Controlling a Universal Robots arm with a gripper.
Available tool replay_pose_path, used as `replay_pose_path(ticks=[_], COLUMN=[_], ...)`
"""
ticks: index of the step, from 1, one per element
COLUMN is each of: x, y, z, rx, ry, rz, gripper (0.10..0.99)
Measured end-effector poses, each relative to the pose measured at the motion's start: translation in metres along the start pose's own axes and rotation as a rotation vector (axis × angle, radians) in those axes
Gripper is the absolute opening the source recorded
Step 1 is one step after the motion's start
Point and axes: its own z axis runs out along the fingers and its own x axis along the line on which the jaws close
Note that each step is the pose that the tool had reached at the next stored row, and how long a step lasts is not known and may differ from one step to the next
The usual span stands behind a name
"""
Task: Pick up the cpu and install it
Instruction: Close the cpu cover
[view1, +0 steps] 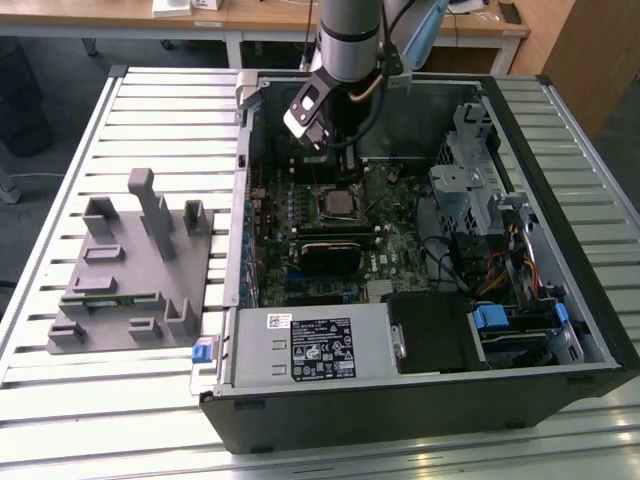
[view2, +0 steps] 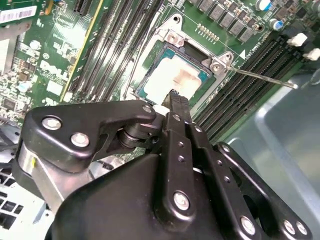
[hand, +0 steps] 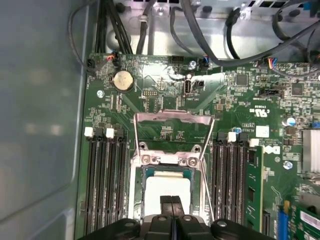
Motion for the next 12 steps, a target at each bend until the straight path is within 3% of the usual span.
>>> replay_pose_path(ticks=[12], x=[0.0006], y=[0.002], z=[-0.0308], rx=[0.0], ry=[0.0], rz=[0.0], gripper=[0.106])
